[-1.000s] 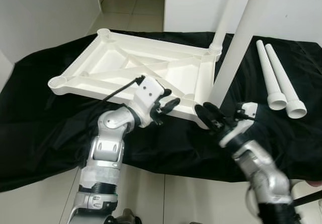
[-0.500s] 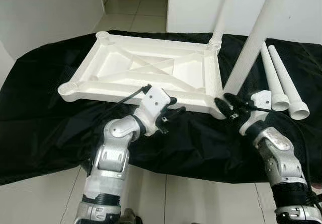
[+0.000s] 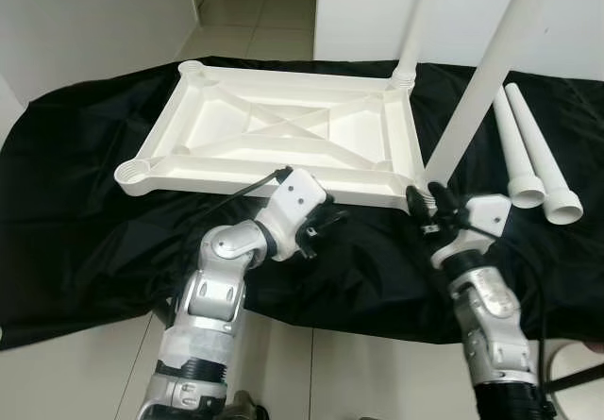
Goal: Building children table
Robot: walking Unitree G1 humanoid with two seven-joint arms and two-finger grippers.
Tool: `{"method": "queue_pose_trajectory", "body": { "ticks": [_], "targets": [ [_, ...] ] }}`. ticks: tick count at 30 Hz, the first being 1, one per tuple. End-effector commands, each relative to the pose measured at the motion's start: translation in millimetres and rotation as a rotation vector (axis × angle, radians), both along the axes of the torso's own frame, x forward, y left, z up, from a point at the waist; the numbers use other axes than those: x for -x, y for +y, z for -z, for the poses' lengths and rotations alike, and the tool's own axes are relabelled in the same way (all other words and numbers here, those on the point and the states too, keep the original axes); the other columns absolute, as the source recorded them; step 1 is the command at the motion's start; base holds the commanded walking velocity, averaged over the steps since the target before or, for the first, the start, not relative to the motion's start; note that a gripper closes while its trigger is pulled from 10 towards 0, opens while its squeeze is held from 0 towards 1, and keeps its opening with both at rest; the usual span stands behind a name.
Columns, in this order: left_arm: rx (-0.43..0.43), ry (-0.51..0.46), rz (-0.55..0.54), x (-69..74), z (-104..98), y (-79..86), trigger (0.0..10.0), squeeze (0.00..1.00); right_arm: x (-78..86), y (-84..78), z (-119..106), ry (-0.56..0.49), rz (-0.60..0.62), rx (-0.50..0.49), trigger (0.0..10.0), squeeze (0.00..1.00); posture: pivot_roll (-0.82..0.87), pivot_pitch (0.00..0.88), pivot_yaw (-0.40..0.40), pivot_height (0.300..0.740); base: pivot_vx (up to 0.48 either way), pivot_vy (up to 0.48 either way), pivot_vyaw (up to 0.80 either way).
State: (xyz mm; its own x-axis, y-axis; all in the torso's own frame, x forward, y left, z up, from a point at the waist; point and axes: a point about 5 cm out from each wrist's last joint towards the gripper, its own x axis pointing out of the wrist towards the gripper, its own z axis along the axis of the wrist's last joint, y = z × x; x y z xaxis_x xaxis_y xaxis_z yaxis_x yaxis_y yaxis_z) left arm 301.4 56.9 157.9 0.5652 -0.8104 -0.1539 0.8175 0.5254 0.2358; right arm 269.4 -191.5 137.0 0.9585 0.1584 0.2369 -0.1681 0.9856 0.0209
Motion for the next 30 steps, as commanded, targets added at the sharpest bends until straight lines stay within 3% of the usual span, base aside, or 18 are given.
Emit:
{"method": "queue_pose_trajectory", "body": {
  "ticks": [1,2,3,5,7,8,9,12,14,21,26,29,30],
  "targets": [
    [-0.006,-0.06,-0.278,-14.9,2,11.6,10.0,0.0,3.9,2.1,-1,-0.017,0.015,-0.02,10.0,0.0,0.01,0.013,0.06,0.74,0.0,0.0,0.0],
    [-0.028,-0.055,-0.28,-18.3,4,14.7,10.0,0.0,6.8,4.8,2,-0.017,0.029,-0.03,10.0,0.0,0.0,0.014,0.063,0.74,0.0,0.0,0.0],
    [-0.032,-0.03,-0.208,-15.5,6,14.5,10.0,0.0,10.3,8.0,5,-0.016,0.031,-0.032,10.0,0.0,-0.01,0.011,0.075,0.74,0.0,0.0,0.0],
    [-0.033,0.009,0.019,5.8,10,9.3,10.0,0.0,14.3,9.7,9,-0.012,0.037,-0.02,10.0,0.0,-0.03,0.007,0.09,0.74,0.0,0.0,0.0],
    [-0.033,0.009,0.019,5.8,10,9.3,10.0,0.0,14.3,9.7,9,-0.012,0.037,-0.02,10.0,0.0,-0.03,0.007,0.09,0.74,0.0,0.0,0.0],
    [-0.038,0.014,0.119,17.4,12,7.6,10.0,0.0,15.2,9.3,10,-0.009,0.04,-0.012,10.0,0.0,-0.03,0.006,0.094,0.74,0.0,0.0,0.0],
    [-0.038,0.014,0.119,17.4,12,7.6,10.0,0.0,15.2,9.3,10,-0.009,0.04,-0.012,10.0,0.0,-0.03,0.006,0.094,0.74,0.0,0.0,0.0],
    [-0.121,0.097,0.4,51.2,20,18.0,10.0,0.0,14.7,5.7,10,0.002,0.054,0.02,10.0,0.0,-0.04,0.006,0.105,0.74,0.0,0.0,0.0],
    [-0.15,0.102,0.458,56.2,19,24.6,10.0,0.0,14.6,4.2,10,0.004,0.058,0.028,10.0,0.0,-0.03,0.004,0.108,0.74,0.0,0.0,0.0],
    [-0.245,0.155,0.554,58.9,15,53.4,10.0,0.0,12.5,5.0,10,0.003,0.061,0.035,10.0,0.0,-0.02,0.0,0.109,0.74,0.0,0.0,0.0],
    [-0.299,0.187,0.554,56.2,16,69.5,10.0,0.0,10.3,7.8,11,0.0,0.056,0.037,10.0,0.0,-0.02,0.0,0.113,0.74,0.0,0.0,0.0],
    [-0.332,0.211,0.522,48.1,16,84.0,10.0,0.0,8.8,8.3,11,-0.003,0.055,0.04,10.0,0.0,-0.02,0.0,0.113,0.74,0.0,0.0,0.0],
    [-0.352,0.192,0.454,33.1,12,93.4,10.0,0.0,7.3,8.8,9,-0.009,0.052,0.044,10.0,0.0,-0.02,0.0,0.111,0.74,0.0,0.0,0.0]
  ]
}}
